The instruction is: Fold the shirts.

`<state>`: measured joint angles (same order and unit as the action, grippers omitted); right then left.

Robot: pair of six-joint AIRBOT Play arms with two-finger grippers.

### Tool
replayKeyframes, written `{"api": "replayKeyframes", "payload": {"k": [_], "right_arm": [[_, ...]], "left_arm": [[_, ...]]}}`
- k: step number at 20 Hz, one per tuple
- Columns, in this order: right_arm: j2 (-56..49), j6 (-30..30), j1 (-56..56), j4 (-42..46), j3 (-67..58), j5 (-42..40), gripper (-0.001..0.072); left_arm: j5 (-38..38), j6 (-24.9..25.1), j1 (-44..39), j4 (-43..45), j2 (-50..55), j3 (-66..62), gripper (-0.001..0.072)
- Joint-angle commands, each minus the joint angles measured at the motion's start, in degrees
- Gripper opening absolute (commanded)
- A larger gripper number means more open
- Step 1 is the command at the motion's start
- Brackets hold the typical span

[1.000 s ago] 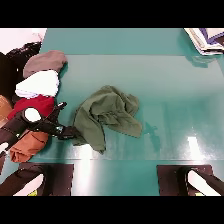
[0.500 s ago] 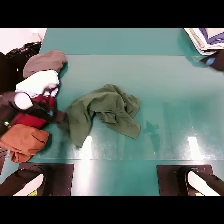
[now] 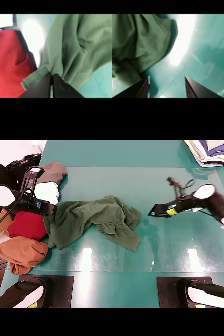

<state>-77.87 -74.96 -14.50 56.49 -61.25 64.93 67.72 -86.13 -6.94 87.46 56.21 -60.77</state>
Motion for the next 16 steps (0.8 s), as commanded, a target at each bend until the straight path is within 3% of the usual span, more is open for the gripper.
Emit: {"api": "replayKeyframes", "payload": {"k": [1,7,8,9,10,11,16], "right_arm": [[-10.2,0.0,-3.8,0.0,-3.8,-2.4,0.0505],[-22.5,0.0,-7.3,-2.9,-17.0,-0.4,0.0480],[-23.7,0.0,-8.0,-2.8,-19.0,-0.5,0.0403],[-24.5,0.0,-8.5,-2.8,-20.8,-0.7,0.0399],[-25.0,0.0,-8.7,-2.7,-22.7,-0.7,0.0176],[-25.0,0.0,-8.6,-2.3,-24.4,-0.2,0.0018],[-15.0,0.0,-3.2,2.0,-36.0,3.6,0.0017]], "left_arm": [[-0.2,-0.1,0.0,0.4,0.0,-0.5,0.0024],[-0.4,-0.9,0.0,0.4,0.0,-0.5,0.0024],[-0.4,-0.9,0.0,0.4,0.0,-0.5,0.0024],[-0.3,-0.9,0.0,0.4,0.0,-0.5,0.0024],[-0.3,-0.9,0.0,0.4,0.0,-0.5,0.0024],[-0.4,-0.9,0.0,0.5,-0.1,-0.6,0.0024],[2.6,-0.9,0.0,2.4,-0.1,-16.1,0.0024]]}}
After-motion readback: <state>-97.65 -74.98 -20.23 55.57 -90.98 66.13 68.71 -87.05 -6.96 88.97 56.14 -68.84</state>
